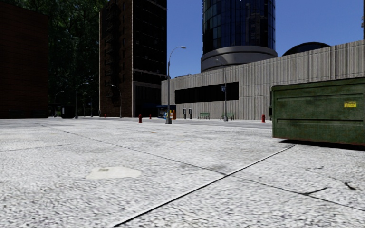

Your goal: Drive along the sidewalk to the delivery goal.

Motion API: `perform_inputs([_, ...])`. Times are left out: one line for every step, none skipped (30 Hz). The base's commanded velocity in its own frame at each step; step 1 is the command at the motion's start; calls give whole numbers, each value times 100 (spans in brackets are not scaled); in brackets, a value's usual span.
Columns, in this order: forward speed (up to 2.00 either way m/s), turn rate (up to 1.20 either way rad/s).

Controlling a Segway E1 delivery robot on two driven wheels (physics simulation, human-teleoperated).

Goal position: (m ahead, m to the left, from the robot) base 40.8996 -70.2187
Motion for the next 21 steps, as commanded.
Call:
perform_inputs([198,0])
perform_inputs([198,0])
perform_inputs([198,0])
perform_inputs([198,0])
perform_inputs([198,0])
perform_inputs([198,0])
perform_inputs([198,0])
perform_inputs([198,0])
perform_inputs([198,0])
perform_inputs([198,0])
perform_inputs([198,0])
perform_inputs([198,0])
perform_inputs([198,0])
perform_inputs([198,0])
perform_inputs([198,0])
perform_inputs([198,-1])
perform_inputs([198,-7])
perform_inputs([198,-7])
perform_inputs([198,-9])
perform_inputs([198,-9])
perform_inputs([198,-9])
